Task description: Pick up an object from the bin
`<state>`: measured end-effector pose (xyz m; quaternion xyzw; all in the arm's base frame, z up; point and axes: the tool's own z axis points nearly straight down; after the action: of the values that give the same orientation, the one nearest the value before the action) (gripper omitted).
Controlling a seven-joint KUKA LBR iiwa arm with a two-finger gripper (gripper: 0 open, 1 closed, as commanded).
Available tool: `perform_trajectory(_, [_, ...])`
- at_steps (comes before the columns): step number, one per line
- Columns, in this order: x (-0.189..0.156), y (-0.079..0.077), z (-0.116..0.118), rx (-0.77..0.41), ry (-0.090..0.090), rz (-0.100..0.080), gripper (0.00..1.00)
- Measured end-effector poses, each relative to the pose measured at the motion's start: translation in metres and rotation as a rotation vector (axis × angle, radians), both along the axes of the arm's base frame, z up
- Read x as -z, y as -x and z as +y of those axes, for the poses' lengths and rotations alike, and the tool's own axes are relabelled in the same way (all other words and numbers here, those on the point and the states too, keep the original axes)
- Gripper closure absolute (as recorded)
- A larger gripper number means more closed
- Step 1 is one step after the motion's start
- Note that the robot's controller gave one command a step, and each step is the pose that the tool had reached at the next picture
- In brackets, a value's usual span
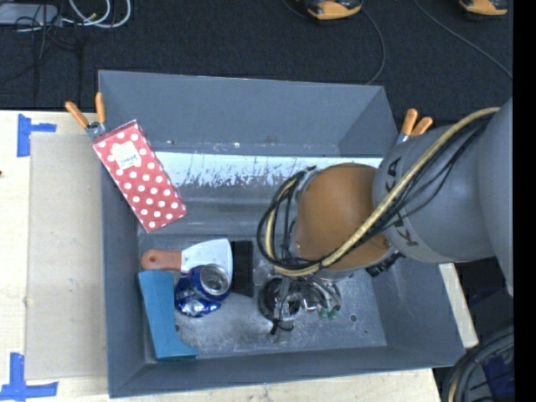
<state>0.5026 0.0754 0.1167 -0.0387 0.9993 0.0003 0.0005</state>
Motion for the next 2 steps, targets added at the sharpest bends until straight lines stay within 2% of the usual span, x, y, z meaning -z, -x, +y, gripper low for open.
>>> perform_trajectory(1, [0.033,-0.032,-0.02,-0.027,0.002,0.015,0.0])
perform_trajectory(2, [0.046,-0.052,-0.035,0.025,0.0,0.002,0.0])
